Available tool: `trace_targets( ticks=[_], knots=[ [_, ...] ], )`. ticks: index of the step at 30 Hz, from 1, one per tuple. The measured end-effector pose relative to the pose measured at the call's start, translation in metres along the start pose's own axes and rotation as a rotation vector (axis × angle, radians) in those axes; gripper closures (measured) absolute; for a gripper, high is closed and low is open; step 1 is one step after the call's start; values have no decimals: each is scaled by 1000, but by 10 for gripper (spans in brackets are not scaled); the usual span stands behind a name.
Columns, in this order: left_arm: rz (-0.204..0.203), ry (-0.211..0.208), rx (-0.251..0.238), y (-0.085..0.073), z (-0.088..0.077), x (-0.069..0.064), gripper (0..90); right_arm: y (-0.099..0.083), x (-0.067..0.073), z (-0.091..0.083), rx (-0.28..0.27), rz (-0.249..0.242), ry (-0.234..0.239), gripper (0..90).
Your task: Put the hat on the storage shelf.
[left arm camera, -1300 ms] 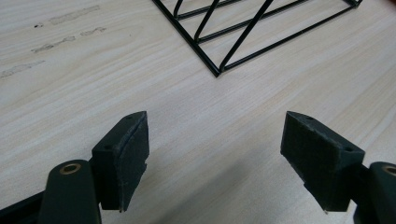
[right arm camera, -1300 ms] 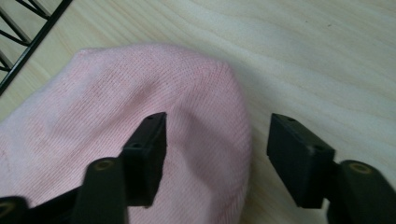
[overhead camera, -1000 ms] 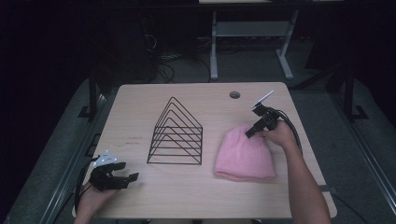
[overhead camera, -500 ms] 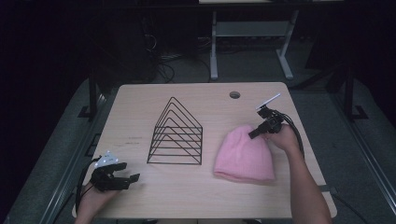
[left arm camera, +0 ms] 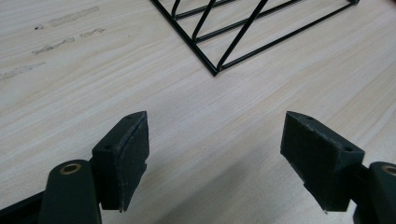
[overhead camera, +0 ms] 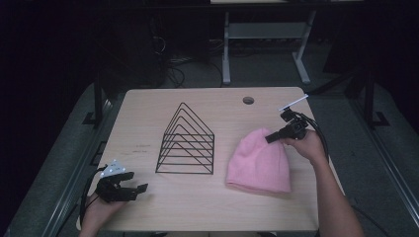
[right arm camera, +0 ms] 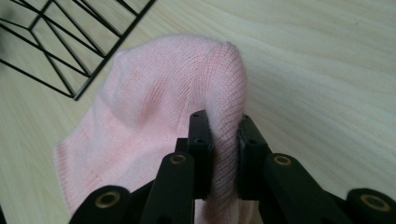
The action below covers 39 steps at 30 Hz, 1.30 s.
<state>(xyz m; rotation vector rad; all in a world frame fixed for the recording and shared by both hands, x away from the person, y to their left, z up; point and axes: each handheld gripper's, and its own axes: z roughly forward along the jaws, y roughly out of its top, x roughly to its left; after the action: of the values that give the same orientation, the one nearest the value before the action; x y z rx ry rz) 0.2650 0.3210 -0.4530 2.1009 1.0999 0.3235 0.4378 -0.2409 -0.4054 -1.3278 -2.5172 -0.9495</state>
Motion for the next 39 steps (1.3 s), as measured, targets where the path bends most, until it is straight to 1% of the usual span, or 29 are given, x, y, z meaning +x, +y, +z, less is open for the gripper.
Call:
trace_targets(
  ticks=[3, 5, 8, 12, 13, 14, 16, 17, 18, 19, 20, 21, 24, 26, 29, 30, 32, 33, 36, 39],
  knots=[
    [-8, 3, -11, -1, 0, 0, 239, 0, 3, -4, -6, -5, 8, 791],
    [-7, 1, -6, -1, -1, 0, 239, 0, 6, -8, -16, -10, 14, 791],
    [-9, 2, -14, 0, -2, 0, 240, 0, 13, -20, -48, -32, 18, 791],
    [8, -1, -4, 1, -2, -1, 240, 1, 20, -29, -68, -43, 22, 791],
    [7, -8, -4, 2, -2, -1, 240, 1, 22, -32, -73, -46, 21, 791],
    [-2, -16, 0, 2, -2, -1, 240, 1, 25, -35, -79, -54, 18, 791],
    [-5, -31, 14, 3, -1, -1, 240, 1, 30, -40, -94, -67, 26, 792],
    [1, -35, 16, 4, 0, -1, 240, 2, 32, -43, -101, -82, 27, 792],
    [8, -37, 20, 4, 1, -2, 240, 2, 34, -46, -101, -86, 25, 792],
    [19, -39, 19, 4, 1, -2, 240, 3, 37, -49, -105, -96, 27, 793],
    [13, -41, 5, 6, 1, -3, 240, 4, 39, -52, -109, -102, 25, 793],
    [18, -45, 3, 6, 0, -3, 240, 4, 43, -57, -116, -108, 25, 792],
    [15, -56, -10, 8, -3, -2, 240, 6, 50, -66, -135, -122, 52, 793],
    [10, -67, -18, 9, -4, -1, 240, 8, 56, -72, -138, -132, 45, 793],
    [23, -78, -1, 12, -5, 1, 240, 15, 65, -83, -153, -156, 34, 794],
    [12, -82, -6, 13, -6, -1, 240, 17, 68, -86, -158, -160, 32, 794],
    [25, -82, -11, 17, -8, -1, 240, 21, 73, -91, -168, -172, 20, 794],
    [27, -88, -15, 20, -9, -2, 240, 23, 75, -93, -178, -177, 18, 795],
    [47, -102, -13, 27, -14, -3, 242, 28, 81, -99, -191, -186, 19, 794],
    [57, -117, -10, 32, -20, -3, 244, 33, 87, -106, -207, -191, 15, 795]
  ],
)
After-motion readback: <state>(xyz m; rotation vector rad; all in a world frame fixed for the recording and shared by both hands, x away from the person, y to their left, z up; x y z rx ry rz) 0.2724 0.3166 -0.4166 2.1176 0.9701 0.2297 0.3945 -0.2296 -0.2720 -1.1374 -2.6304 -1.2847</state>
